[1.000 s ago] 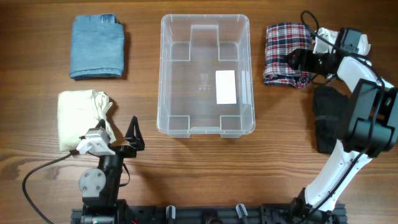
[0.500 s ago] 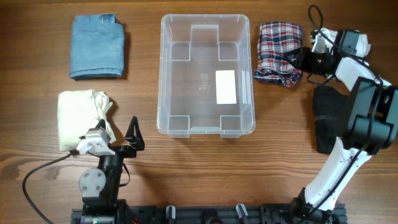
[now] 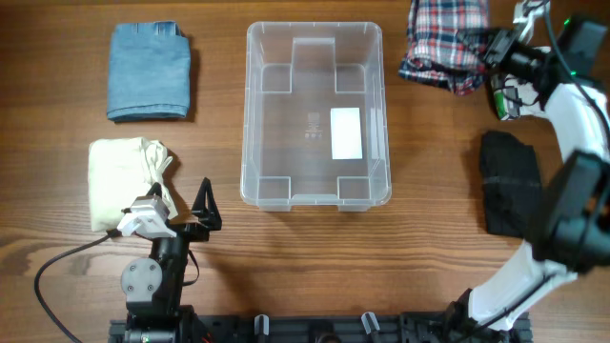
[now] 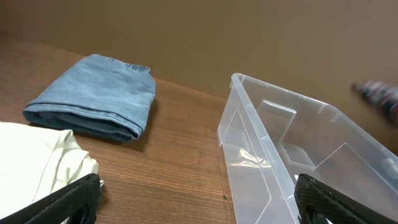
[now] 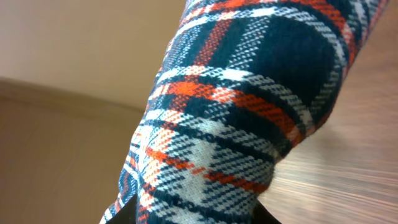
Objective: Pack container
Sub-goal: 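Carry the plaid shirt left and lower it into the clear bin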
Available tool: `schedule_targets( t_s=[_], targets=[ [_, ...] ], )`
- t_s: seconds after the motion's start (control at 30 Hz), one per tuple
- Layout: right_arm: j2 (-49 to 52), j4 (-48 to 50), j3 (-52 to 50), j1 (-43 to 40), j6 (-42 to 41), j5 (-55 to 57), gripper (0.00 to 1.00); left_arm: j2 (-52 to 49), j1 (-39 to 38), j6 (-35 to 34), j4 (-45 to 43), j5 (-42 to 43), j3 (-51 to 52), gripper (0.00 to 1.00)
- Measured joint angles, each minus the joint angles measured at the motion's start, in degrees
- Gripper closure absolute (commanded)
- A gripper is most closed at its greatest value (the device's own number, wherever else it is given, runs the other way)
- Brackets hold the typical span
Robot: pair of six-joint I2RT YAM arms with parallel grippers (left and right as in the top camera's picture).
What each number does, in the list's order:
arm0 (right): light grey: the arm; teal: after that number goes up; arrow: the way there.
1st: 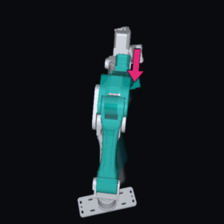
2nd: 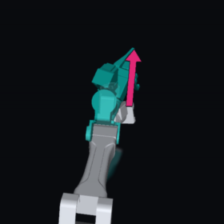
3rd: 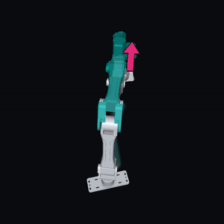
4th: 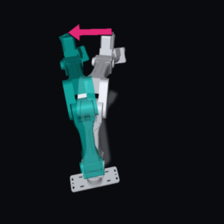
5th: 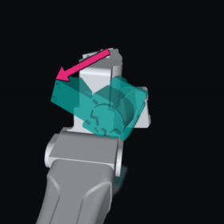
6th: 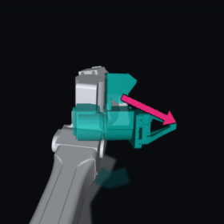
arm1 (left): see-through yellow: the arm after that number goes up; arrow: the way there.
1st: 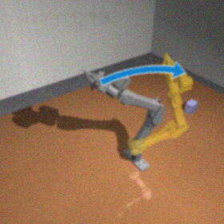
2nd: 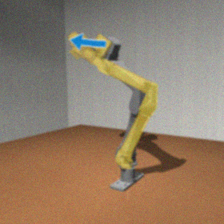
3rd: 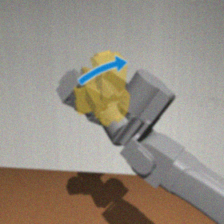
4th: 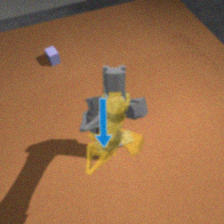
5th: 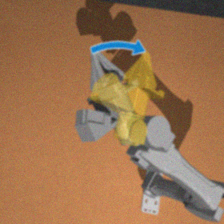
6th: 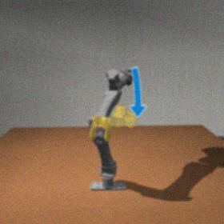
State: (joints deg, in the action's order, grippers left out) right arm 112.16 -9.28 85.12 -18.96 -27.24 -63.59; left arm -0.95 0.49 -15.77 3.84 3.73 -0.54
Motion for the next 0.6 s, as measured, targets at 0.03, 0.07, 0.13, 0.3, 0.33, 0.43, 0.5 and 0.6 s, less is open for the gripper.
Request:
schedule_targets(
  t_s=[0.03, 0.07, 0.13, 0.3, 0.33, 0.43, 0.5, 0.6],
  targets=[
    [-4.13, -1.49, 0.02, 0.94, -0.61, 0.28, 0.82, 0.0, 0.0, 0.0, 0.0, -0.02, 0.0, 0.0],
    [-6.34, -2.47, 0.13, 1.66, -1.01, 0.68, 0.82, 0.0, 0.0, 0.0, 0.0, 0.0, 0.0, 0.0],
    [-12.26, -5.88, 0.52, 4.83, -1.73, 2.32, 0.82, 0.0, 0.0, 0.0, 0.0, -0.02, 0.0, 0.0],
    [-21.77, -17.64, 1.09, 17.25, -3.23, 13.84, 0.8, 0.0, 0.0, 0.0, 0.02, -0.02, 0.0, 0.0],
    [-22.14, -18.73, 1.09, 19.28, -3.39, 16.13, 0.8, 0.0, 0.0, 0.02, 0.0, -0.02, 0.0, 0.0],
    [-21.53, -20.81, 1.07, 27.45, -5.05, 24.15, 0.8, 0.0, 0.0, 0.0, 0.02, -0.02, 0.0, 0.0],
    [-19.93, -20.72, 1.05, 31.91, -6.69, 28.15, 0.8, 0.0, 0.0, 0.0, 0.0, -0.02, 0.0, 0.0],
    [-16.06, -20.09, 1.05, 36.81, -9.22, 32.87, 0.8, 0.0, 0.0, 0.0, 0.0, -0.02, 0.0, 0.0]
  ],
)
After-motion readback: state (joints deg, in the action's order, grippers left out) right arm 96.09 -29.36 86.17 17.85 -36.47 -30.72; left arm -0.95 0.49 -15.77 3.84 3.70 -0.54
